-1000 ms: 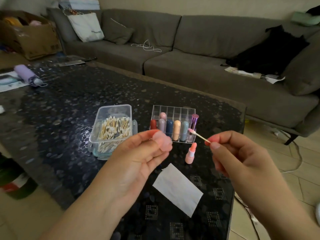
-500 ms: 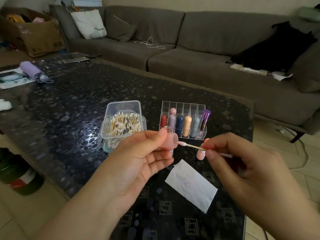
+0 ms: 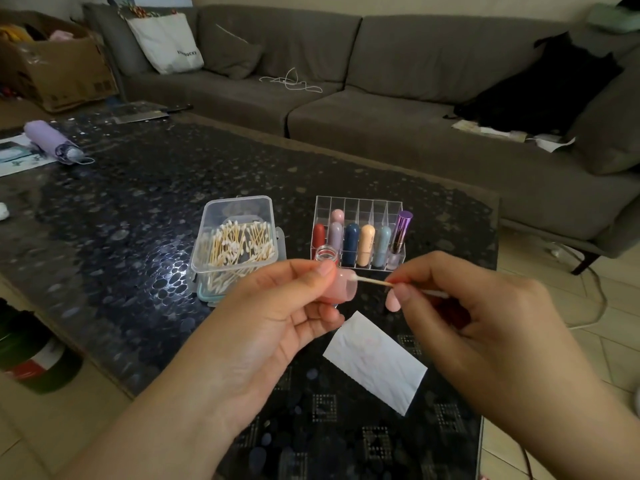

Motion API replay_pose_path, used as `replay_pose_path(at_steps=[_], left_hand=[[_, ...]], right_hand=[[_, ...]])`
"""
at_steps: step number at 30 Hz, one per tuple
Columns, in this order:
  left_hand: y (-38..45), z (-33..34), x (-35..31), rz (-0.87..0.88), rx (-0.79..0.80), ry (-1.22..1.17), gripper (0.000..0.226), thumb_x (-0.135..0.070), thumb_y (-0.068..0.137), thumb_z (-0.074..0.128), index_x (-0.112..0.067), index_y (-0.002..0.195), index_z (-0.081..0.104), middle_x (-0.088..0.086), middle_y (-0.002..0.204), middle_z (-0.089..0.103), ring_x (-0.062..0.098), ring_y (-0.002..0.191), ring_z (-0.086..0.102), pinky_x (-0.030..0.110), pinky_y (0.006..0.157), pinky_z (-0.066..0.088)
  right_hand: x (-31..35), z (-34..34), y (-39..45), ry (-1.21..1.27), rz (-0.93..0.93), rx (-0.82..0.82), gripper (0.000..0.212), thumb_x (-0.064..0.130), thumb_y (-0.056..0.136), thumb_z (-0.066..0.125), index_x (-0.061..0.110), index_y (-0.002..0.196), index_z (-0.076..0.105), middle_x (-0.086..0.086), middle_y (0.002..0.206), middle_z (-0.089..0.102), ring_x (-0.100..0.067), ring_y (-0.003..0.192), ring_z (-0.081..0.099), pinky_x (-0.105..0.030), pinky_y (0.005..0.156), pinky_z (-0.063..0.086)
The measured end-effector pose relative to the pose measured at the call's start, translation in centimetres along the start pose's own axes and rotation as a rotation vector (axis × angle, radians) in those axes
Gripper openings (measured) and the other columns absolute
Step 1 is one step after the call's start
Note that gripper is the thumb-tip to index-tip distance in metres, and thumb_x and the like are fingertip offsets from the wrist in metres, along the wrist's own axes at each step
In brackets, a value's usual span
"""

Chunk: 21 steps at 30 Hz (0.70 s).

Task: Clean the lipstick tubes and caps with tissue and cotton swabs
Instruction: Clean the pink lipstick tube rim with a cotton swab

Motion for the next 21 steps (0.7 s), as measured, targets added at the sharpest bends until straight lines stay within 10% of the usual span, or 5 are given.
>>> replay_pose_path(at_steps=[21], left_hand=[[0.24,0.31,0.64,-0.026,0.008,0.018,0.020,-0.024,0.070,0.064,-0.008,0.070,0.077,0.005,0.076,0.071,0.007,0.056,0.056,0.024,0.065,0.057]], right_hand=[[-0.10,-0.19,0.05,0.047,0.012,0.007,0.009,0.018,0.082,0.061,0.021,0.075,0.066,0.017,0.047,0.045,0.007,0.043,0.042,0.002,0.043,0.024]])
Point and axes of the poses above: each hand's wrist, its own y-axis towards the middle knuckle, its own z-axis out of the palm, x = y × z, the point moved 5 cm from there along y, towards the middle knuckle
